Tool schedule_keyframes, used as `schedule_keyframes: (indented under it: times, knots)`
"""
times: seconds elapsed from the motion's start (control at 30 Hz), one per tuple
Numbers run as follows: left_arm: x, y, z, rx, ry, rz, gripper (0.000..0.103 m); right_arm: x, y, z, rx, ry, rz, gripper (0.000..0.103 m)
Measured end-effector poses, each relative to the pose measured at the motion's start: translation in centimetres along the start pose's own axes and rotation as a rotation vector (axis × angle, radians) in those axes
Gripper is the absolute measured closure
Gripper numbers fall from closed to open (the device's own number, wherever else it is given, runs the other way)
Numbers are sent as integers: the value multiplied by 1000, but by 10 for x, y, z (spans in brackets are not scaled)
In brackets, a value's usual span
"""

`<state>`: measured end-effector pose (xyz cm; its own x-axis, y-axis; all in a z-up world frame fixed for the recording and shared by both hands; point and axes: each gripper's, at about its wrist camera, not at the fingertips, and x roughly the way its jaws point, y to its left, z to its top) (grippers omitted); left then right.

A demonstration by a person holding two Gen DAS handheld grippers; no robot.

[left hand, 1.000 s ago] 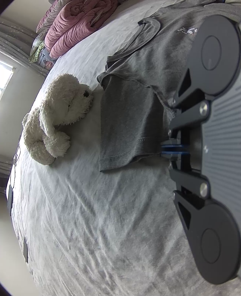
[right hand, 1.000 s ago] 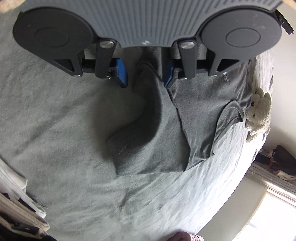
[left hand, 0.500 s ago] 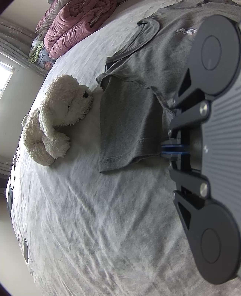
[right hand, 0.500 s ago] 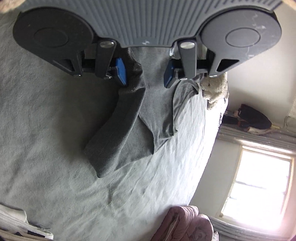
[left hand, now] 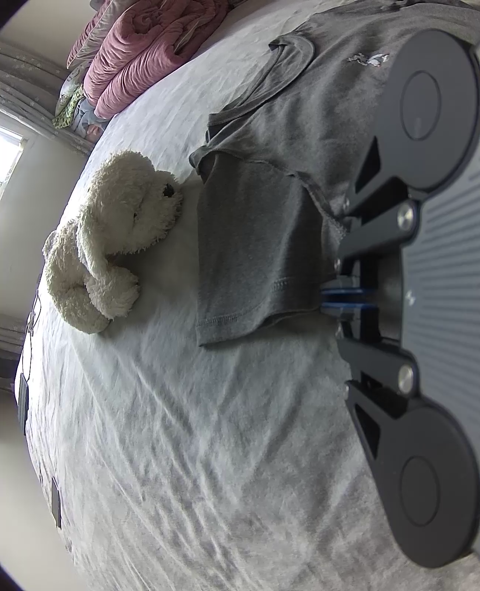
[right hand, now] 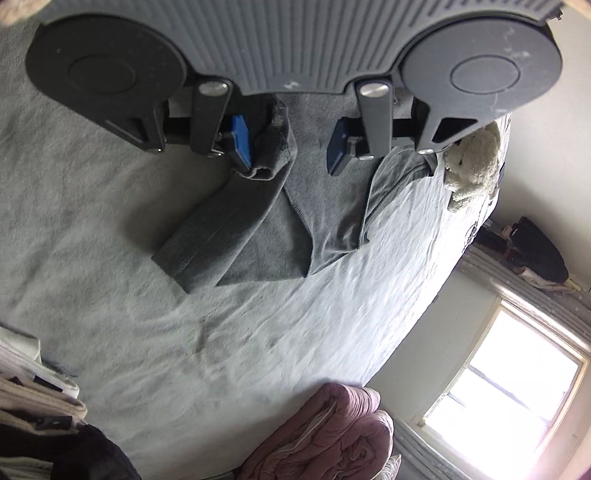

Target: Fold clothes

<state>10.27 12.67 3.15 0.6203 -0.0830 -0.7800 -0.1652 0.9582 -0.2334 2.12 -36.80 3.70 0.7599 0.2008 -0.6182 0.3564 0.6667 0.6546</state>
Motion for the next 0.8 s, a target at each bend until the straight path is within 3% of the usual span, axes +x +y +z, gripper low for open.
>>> schedule_keyframes:
  times: [0.07, 0.13, 0.23, 0.37, 0.5, 0.67, 0.73, 0.8]
  knots:
    - [0, 0, 0, 1, 0, 0, 100, 6, -4, -1, 18, 23, -20, 57]
    - [0, 0, 0, 2, 0, 1, 100, 17, -5, -8, 61, 54, -39, 80]
    - [0, 1, 0, -2, 1, -1, 100, 7, -9, -5, 89, -10, -118, 90]
    - [1, -1, 0, 17, -10, 4, 100, -18, -1, -4, 22, -123, -219, 91]
    - [1, -4, -1, 51, -20, 37, 100, 0, 19, -18, -197, -84, -409, 92]
    - [0, -3, 1, 64, -18, 48, 100, 18, 11, -17, -321, 36, -410, 87]
    - [-1, -2, 2, 65, -21, 51, 100, 6, 8, -2, -283, 16, -350, 82]
    - [-2, -1, 3, 62, -22, 51, 100, -6, 3, 14, -238, -45, -317, 69]
